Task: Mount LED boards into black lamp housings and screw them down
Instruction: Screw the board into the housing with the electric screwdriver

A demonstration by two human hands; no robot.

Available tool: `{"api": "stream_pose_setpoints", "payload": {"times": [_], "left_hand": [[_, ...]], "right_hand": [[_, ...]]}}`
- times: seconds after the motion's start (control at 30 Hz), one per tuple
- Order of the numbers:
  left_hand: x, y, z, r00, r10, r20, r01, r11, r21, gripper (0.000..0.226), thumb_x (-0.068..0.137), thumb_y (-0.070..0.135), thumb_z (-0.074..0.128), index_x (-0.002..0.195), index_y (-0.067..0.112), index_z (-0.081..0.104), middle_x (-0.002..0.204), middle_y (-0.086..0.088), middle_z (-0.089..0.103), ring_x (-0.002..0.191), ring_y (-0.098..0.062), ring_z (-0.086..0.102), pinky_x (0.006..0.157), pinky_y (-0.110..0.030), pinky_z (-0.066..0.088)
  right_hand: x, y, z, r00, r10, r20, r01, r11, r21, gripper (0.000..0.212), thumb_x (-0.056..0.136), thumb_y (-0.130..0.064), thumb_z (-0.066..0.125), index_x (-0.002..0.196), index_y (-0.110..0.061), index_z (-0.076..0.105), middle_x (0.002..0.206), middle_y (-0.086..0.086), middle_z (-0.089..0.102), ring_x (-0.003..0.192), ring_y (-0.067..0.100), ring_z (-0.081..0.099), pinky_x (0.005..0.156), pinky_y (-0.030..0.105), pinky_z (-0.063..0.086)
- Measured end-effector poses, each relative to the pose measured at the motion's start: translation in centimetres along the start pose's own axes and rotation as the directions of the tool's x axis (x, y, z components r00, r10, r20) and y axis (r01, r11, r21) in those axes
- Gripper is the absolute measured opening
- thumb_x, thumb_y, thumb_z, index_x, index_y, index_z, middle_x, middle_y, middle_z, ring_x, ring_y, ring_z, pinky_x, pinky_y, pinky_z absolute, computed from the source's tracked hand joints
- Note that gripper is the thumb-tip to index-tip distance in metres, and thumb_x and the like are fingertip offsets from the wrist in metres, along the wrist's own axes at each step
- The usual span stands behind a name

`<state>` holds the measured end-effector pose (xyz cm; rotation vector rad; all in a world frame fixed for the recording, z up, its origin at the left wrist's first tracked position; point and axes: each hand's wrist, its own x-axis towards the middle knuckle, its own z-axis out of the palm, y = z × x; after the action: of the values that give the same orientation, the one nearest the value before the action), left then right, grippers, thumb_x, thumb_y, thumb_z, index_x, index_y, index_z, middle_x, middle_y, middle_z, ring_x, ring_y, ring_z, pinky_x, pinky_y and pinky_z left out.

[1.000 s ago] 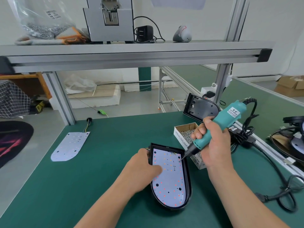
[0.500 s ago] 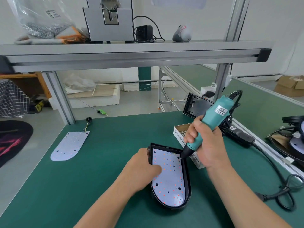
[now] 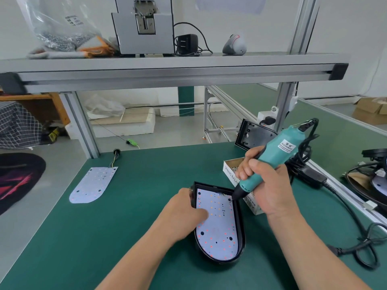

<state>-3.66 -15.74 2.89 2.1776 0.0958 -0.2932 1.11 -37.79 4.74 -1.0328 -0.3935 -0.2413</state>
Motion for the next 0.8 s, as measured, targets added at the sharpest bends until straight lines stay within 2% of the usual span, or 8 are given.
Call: {"api": "stream_pose_setpoints", "payload": {"times": [0.1, 0.2, 0.33, 0.47, 0.5, 0.57, 0.67, 0.8], "left_hand": [[0.0, -0.1, -0.2, 1.000, 0.014, -0.023, -0.014, 1.000, -0.008, 0.038, 0.074, 0.050, 0.072, 0.106, 0.034, 0.060, 0.094, 0.017, 0.073, 0.086, -0.002, 0.071, 0.079, -0.032, 0.060], [0.1, 0.1, -1.1, 0.995, 0.001, -0.096, -0.005, 0.999, -0.040, 0.049, 0.081, 0.076, 0.056, 0.100, 0.033, 0.065, 0.093, 0.015, 0.074, 0.084, -0.003, 0.070, 0.076, -0.030, 0.053], [1.0, -0.4, -3.1, 0.973, -0.024, -0.232, 0.008, 0.998, -0.069, 0.019, 0.104, 0.031, 0.045, 0.101, 0.025, 0.063, 0.092, 0.002, 0.076, 0.064, -0.016, 0.063, 0.077, -0.036, 0.058], [1.8, -1.1, -3.6, 0.980, -0.077, -0.182, 0.010, 0.939, -0.344, 0.035, 0.099, -0.002, 0.043, 0.125, 0.013, 0.061, 0.093, -0.008, 0.079, 0.064, -0.011, 0.066, 0.067, -0.029, 0.054], [2.0, -1.1, -3.7, 0.983, -0.095, -0.156, 0.004, 0.865, -0.502, 0.034, 0.100, -0.009, 0.046, 0.128, 0.005, 0.060, 0.097, -0.013, 0.080, 0.071, -0.013, 0.072, 0.069, -0.028, 0.058], [2.2, -1.2, -4.0, 0.994, -0.095, -0.058, 0.011, 0.598, -0.801, 0.030, 0.101, -0.017, 0.049, 0.128, -0.007, 0.058, 0.104, -0.023, 0.080, 0.087, -0.020, 0.080, 0.072, -0.025, 0.064], [2.5, -1.6, -4.5, 0.997, -0.053, 0.050, 0.061, 0.233, -0.970, 0.031, 0.100, -0.023, 0.042, 0.129, -0.018, 0.053, 0.119, -0.035, 0.072, 0.105, -0.035, 0.079, 0.086, -0.035, 0.066], [2.8, -1.9, -4.2, 0.996, -0.075, 0.047, 0.056, 0.123, -0.991, 0.038, 0.100, -0.025, 0.040, 0.137, -0.020, 0.049, 0.129, -0.038, 0.064, 0.113, -0.040, 0.074, 0.089, -0.040, 0.063]], "right_hand": [[-0.2, -0.1, 0.7, 1.000, -0.029, 0.003, 0.029, 0.999, 0.034, 0.011, 0.085, -0.010, 0.065, 0.095, -0.012, 0.064, 0.067, 0.007, 0.045, 0.061, 0.024, 0.046, 0.069, 0.037, 0.049], [-0.1, -0.3, 0.6, 0.999, -0.005, -0.054, 0.016, 0.980, 0.197, 0.009, 0.093, -0.010, 0.055, 0.096, -0.016, 0.062, 0.068, 0.002, 0.043, 0.063, 0.020, 0.046, 0.071, 0.034, 0.048], [0.1, -0.1, -0.1, 0.988, 0.051, -0.145, 0.002, 0.939, 0.343, 0.008, 0.097, -0.018, 0.052, 0.099, -0.018, 0.060, 0.070, -0.001, 0.043, 0.064, 0.015, 0.045, 0.073, 0.031, 0.047], [0.3, 0.3, -0.3, 0.979, 0.069, -0.190, 0.005, 0.930, 0.367, 0.006, 0.095, -0.018, 0.055, 0.097, -0.018, 0.060, 0.070, -0.001, 0.044, 0.065, 0.015, 0.047, 0.073, 0.031, 0.049], [0.2, 0.4, -0.4, 0.979, 0.074, -0.190, 0.004, 0.925, 0.380, 0.006, 0.095, -0.018, 0.055, 0.097, -0.018, 0.060, 0.071, -0.001, 0.044, 0.065, 0.015, 0.047, 0.073, 0.031, 0.049], [0.2, 0.4, -0.3, 0.979, 0.078, -0.188, 0.003, 0.917, 0.399, 0.006, 0.094, -0.017, 0.056, 0.097, -0.017, 0.061, 0.071, -0.001, 0.044, 0.065, 0.016, 0.046, 0.073, 0.031, 0.050], [0.1, 0.5, -0.1, 0.979, 0.086, -0.185, -0.002, 0.911, 0.412, 0.007, 0.094, -0.016, 0.055, 0.096, -0.017, 0.062, 0.070, 0.000, 0.045, 0.065, 0.017, 0.046, 0.073, 0.032, 0.049], [-0.1, 0.6, 0.1, 0.980, 0.102, -0.171, -0.023, 0.910, 0.413, 0.009, 0.095, -0.015, 0.053, 0.095, -0.017, 0.062, 0.069, -0.001, 0.045, 0.065, 0.016, 0.047, 0.075, 0.031, 0.048]]}}
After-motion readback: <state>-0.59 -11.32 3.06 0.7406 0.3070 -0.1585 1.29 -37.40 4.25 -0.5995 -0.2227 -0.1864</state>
